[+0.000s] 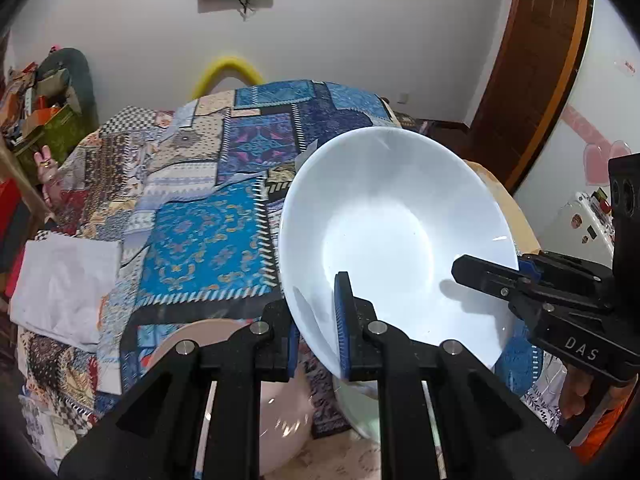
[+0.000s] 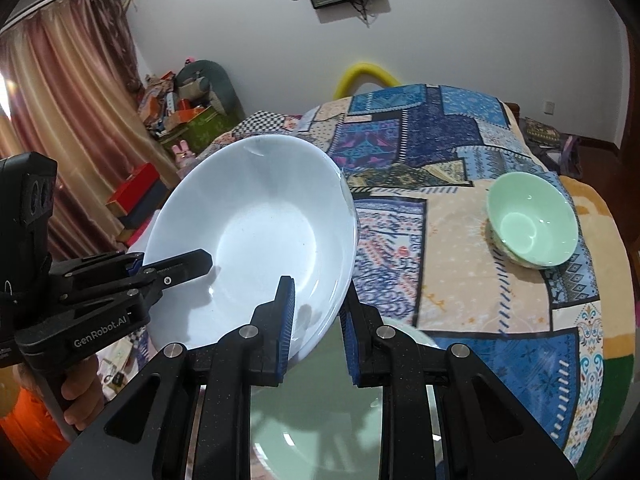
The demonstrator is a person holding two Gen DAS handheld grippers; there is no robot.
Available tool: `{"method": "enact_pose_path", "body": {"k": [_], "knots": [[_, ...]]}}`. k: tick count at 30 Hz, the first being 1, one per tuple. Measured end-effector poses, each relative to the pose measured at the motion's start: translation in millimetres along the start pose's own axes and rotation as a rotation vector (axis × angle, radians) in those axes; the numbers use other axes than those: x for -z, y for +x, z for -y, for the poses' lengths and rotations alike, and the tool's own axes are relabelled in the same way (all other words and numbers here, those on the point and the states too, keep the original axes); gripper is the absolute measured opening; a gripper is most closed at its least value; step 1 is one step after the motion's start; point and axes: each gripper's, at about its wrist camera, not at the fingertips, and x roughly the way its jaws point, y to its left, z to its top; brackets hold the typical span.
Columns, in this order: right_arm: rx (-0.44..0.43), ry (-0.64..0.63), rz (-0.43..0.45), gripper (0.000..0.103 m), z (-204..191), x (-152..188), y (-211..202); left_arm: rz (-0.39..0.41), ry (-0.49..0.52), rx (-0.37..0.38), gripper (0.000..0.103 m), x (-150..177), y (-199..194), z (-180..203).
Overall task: Organize plates and bowls
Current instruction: 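Lift the white spotted bowl and carry it over the pale pink bowl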
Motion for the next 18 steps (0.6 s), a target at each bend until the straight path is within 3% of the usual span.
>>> {"method": "enact_pose_path", "body": {"k": [18], "knots": [[-0.112, -0.066, -0.065, 0.020, -73.5, 19.3, 40.2, -0.013, -0.107, -0.090, 0.015, 52.7, -41.1, -83.3]]}}
